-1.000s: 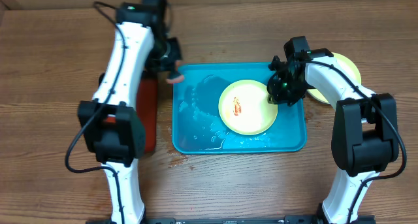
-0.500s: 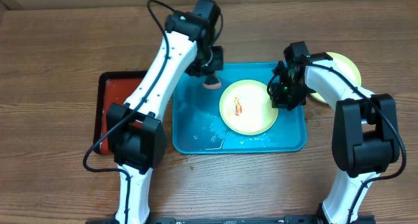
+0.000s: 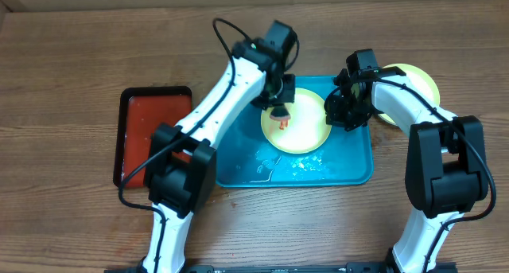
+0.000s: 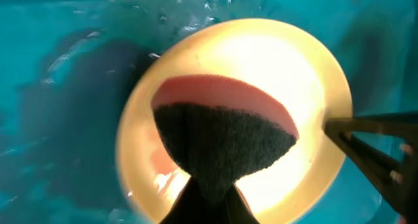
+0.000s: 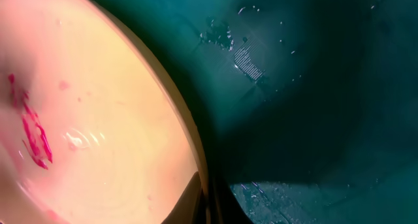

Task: Clean dirty plates on tray and stack at the side
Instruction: 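Move the sponge with the left gripper onto the last yellow plate, then scrub the yellow plate with the left-held sponge while the right gripper holds it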

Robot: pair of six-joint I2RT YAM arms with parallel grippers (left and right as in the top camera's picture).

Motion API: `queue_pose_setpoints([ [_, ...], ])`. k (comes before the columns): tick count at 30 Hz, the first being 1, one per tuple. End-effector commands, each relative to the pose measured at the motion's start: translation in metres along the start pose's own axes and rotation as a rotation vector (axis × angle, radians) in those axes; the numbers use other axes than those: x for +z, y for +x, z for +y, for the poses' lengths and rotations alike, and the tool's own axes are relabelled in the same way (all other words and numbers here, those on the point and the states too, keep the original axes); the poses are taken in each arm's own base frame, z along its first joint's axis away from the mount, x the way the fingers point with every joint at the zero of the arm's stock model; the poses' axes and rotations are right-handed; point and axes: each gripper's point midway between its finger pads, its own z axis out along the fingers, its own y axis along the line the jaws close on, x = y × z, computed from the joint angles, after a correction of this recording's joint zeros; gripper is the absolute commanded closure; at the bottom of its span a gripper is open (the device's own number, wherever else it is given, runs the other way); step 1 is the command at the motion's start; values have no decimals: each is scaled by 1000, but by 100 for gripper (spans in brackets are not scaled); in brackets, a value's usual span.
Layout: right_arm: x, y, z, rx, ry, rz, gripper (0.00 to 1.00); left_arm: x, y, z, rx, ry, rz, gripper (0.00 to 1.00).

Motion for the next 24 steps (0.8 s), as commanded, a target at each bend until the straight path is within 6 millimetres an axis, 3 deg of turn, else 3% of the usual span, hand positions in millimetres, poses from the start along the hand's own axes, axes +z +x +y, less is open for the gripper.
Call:
queue_pose_setpoints([
  [1, -3, 0, 3, 19, -13, -7, 96, 16, 9, -9, -32, 25, 2, 96],
  [11, -3, -2, 3, 17, -15, -14, 96, 39, 11, -39, 18, 105, -65, 96],
  [24, -3, -1, 3, 17, -15, -13, 96, 58, 13, -17, -2, 30, -103, 96],
])
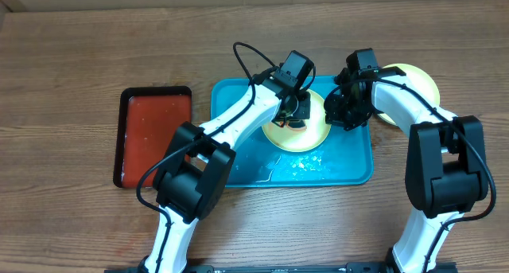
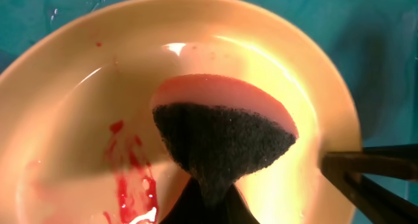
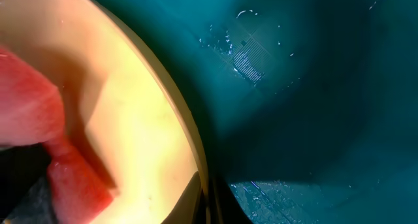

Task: Clean dirty plates on tray and stack at the side
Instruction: 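Scrub the yellow plate with the left-held sponge while the right gripper holds it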

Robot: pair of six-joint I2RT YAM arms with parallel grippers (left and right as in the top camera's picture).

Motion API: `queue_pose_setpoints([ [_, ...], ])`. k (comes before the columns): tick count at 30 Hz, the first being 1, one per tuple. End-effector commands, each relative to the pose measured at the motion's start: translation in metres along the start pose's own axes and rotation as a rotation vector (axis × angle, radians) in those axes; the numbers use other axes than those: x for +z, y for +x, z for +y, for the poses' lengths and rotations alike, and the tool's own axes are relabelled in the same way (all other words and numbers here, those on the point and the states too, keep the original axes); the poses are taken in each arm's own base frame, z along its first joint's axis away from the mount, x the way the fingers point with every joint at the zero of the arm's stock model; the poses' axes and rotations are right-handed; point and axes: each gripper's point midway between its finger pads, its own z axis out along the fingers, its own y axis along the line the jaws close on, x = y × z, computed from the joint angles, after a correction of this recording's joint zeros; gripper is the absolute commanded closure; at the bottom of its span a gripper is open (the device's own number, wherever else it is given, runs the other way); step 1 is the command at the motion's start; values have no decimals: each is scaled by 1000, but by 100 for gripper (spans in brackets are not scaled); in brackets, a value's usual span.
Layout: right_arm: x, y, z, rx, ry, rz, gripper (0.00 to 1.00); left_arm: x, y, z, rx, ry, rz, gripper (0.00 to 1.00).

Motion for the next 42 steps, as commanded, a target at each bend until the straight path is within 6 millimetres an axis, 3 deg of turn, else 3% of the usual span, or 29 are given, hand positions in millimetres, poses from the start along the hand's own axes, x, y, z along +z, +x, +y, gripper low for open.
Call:
queue_pose_setpoints([
  [1, -3, 0, 3, 0, -11, -6, 96, 4, 3, 8, -19, -27, -10, 96],
  [9, -3, 1, 3, 0, -11, -5, 96, 8, 6, 57, -48, -202, -26, 96],
  [15, -3, 0, 3, 0, -11, -6, 96, -9, -7, 102, -52, -340, -27, 96],
  [17, -3, 1, 3, 0, -11, -6, 96, -20, -16, 107, -63, -356, -31, 96],
  [20, -3, 0, 3, 0, -11, -6, 96, -35, -33, 98, -75, -319, -45, 96],
  [23, -3, 0, 3, 0, -11, -6, 96, -40, -41, 64, -43, -160, -26, 96],
  [27, -3, 0, 2, 0, -11, -7, 96, -37, -29, 13, -15, 85, 45, 96],
  [32, -3, -1, 3, -1, -13, -12, 96, -24, -18, -14, 14, 144, 33, 96],
  [37, -3, -1, 3, -1, -13, -12, 96, -10, -10, -22, 44, 134, 4, 96],
  [42, -3, -1, 3, -2, -13, -12, 96, -2, -14, 3, 0, 3, -54, 96],
])
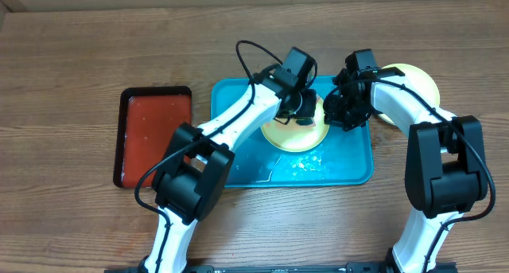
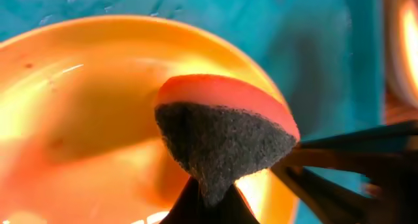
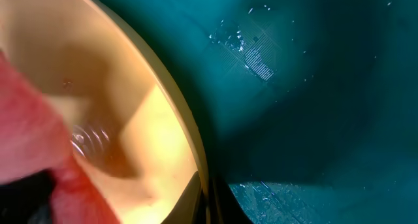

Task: Clean dirty plates on tray and stack at the side
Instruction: 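Scrub the yellow plate with the left-held sponge while the right gripper holds it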

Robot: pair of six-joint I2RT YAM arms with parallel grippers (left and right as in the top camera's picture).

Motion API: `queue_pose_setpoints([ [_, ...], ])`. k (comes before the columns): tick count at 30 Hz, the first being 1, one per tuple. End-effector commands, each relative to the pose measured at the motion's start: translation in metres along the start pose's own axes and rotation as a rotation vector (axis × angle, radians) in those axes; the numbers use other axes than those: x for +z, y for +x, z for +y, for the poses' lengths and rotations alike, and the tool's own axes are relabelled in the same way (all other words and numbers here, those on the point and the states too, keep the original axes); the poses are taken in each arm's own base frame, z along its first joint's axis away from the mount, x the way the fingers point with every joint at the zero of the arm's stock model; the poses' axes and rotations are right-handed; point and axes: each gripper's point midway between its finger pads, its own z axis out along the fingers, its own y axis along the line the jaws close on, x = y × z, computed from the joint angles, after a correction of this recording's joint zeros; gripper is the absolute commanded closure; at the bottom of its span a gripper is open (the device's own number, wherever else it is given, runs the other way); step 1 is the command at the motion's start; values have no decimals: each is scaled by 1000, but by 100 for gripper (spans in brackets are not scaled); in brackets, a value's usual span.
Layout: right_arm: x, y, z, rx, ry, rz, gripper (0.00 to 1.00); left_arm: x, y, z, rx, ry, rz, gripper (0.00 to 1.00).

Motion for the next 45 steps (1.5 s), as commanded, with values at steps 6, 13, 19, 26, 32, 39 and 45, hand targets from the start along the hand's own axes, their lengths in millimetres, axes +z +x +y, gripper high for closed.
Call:
queue_pose_setpoints([
  [6, -4, -3, -1, 1, 2, -18, 96, 8, -20, 34, -42, -135, -107, 96],
  [13, -4, -3, -1, 1, 2, -17, 96, 34, -13, 48, -49, -165, -83, 96],
  [19, -4, -3, -1, 0, 2, -18, 96, 20, -15, 91, -70, -335, -87, 96],
  [26, -4, -4, -1, -1, 1, -21, 96, -27, -43, 129, -21, -564, -160, 96],
  [32, -4, -5, -1, -2, 0, -25, 96, -47, -59, 93, -23, -428, -167, 96],
  [39, -4, -5, -1, -2, 0, -25, 96, -26, -7, 0, -6, 112, 116, 96],
  [45, -4, -7, 0, -5, -2, -32, 96, -13, 24, 4, 125, 39, 174, 96],
])
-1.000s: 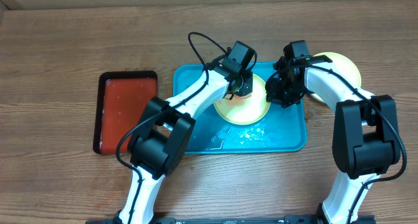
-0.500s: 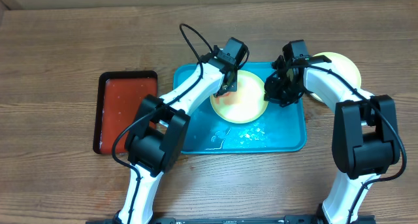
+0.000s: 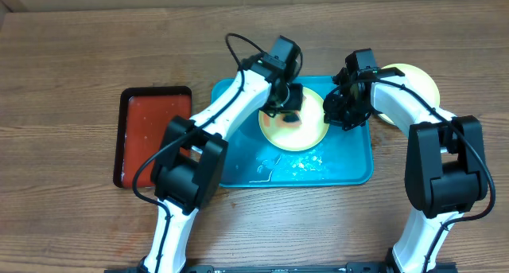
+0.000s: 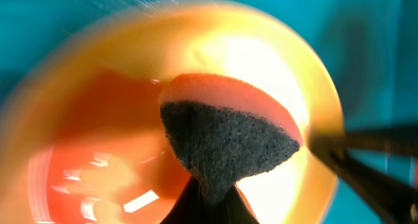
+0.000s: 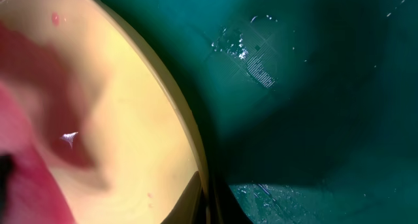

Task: Clean dirty plates on tray and stack at the side
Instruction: 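Scrub the yellow plate with the left-held sponge while the right gripper holds it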

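A yellow plate (image 3: 301,130) lies on the wet blue tray (image 3: 354,165). My left gripper (image 3: 286,106) is shut on a sponge (image 4: 228,136) with a red top and dark scrub face, pressed over the plate's left part. In the left wrist view the plate (image 4: 313,106) fills the frame, smeared orange-red on the left. My right gripper (image 3: 343,114) is shut on the plate's right rim (image 5: 189,129), its fingers pinching the edge at the bottom of the right wrist view.
A second yellow plate (image 3: 417,82) lies on the wood beside the tray's right edge, partly under my right arm. A dark tray of red liquid (image 3: 155,130) stands at the left. Water droplets (image 3: 306,165) lie on the blue tray's front.
My left gripper has moved with the sponge from the plate's right part, close to the right gripper, to its left part. The right gripper still pinches the rim.
The sponge hung over the plate's back-left edge, with a red streak on the plate. Then it sat on the plate's middle beside the streak, then at the right by the right gripper, and now at the left. The red is smeared. The right gripper held the rim throughout.
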Robot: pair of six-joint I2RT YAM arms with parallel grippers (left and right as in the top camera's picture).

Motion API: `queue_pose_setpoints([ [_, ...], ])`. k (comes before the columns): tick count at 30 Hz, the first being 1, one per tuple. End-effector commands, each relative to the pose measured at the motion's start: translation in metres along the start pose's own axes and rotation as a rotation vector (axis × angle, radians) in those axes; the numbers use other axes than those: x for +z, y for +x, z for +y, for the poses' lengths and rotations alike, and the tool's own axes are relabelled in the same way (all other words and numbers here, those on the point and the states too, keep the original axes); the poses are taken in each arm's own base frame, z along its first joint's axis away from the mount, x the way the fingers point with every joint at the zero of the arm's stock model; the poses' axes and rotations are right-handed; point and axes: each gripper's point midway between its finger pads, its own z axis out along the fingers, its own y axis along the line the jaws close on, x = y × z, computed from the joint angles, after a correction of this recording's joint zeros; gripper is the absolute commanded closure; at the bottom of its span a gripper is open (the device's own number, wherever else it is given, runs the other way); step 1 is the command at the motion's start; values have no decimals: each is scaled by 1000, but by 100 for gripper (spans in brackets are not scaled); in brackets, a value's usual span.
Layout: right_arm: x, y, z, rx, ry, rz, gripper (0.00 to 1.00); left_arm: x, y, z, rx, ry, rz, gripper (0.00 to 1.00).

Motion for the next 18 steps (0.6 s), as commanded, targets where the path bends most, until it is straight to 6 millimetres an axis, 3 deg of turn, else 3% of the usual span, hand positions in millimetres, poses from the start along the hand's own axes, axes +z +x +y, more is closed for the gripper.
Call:
queue_pose_setpoints([
  [1, -4, -3, -1, 0, 2, -18, 96, 0, 20, -11, 101, 8, 37, 96],
  [7, -4, -2, -1, 3, 4, -11, 96, 2, 22, 43, 92, -285, 0, 96],
  [12, -4, -1, -2, 4, 5, -7, 96, -19, 8, 90, 95, -557, -73, 96],
  [18, -4, -1, -2, 4, 5, -8, 96, -50, -7, 101, 33, -601, -101, 96],
])
